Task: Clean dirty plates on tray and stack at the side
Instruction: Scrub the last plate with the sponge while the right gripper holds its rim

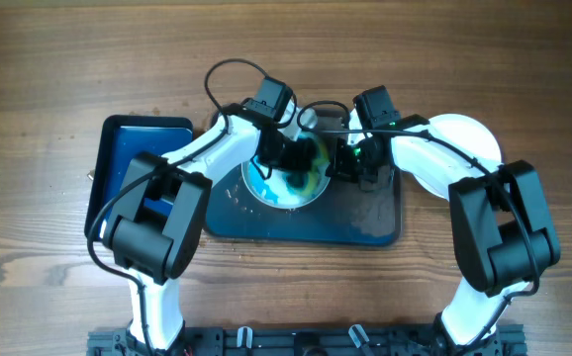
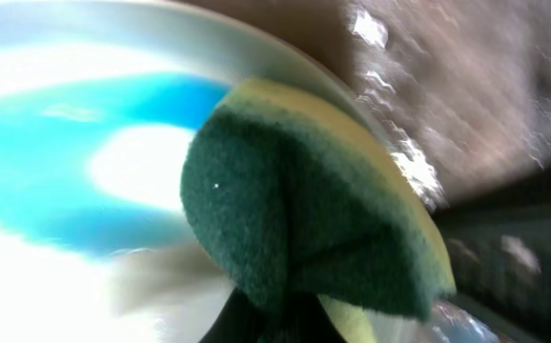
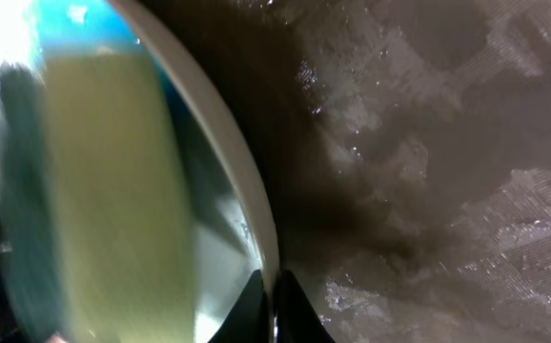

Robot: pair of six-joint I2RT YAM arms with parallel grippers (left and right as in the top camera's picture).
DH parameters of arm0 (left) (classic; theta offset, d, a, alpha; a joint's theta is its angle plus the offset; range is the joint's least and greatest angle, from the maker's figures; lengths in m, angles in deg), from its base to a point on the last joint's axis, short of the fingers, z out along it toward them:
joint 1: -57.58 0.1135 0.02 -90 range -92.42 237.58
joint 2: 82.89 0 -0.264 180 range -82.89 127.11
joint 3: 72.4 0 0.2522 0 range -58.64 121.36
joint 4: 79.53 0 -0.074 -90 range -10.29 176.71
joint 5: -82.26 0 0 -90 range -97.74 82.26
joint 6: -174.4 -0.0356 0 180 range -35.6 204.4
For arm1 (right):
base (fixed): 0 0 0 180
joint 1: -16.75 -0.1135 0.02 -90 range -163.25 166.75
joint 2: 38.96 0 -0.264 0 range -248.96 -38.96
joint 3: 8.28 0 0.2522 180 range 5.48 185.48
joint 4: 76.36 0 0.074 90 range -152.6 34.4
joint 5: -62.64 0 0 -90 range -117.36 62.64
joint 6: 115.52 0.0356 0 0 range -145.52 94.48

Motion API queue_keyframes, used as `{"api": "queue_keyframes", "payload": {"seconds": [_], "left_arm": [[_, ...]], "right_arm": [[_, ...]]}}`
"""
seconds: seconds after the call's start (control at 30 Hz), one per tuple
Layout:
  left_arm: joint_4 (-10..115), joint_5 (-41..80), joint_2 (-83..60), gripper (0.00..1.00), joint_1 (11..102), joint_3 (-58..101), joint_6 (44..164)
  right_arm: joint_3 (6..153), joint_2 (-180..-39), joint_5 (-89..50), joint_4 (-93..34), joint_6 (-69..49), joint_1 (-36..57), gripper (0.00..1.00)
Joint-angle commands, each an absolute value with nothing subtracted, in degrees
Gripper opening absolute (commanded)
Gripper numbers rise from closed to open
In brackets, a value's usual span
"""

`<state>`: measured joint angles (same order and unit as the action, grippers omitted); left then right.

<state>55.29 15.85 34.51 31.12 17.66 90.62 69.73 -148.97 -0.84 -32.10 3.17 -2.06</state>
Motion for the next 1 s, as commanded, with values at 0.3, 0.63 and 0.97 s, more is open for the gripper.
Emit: {"api": "queue_keyframes", "payload": {"seconds": [0.3, 0.63, 0.97], "left_arm": [[46.26, -33.13, 35.21, 0.04, 31.99, 17.66, 113.4], [38.57, 30.24, 35.21, 0.04, 29.02, 17.68, 75.3], [58.72, 4.29, 35.21, 0.04, 30.68, 17.68, 94.95]], "right_arm": [[69.51, -149.43, -1.76, -32.14, 3.01, -1.82, 0.04], [69.51, -149.43, -1.69, -32.16, 2.93, -1.82, 0.04], [69.51, -149.43, -1.76, -32.16, 2.93, -1.82, 0.05]]}}
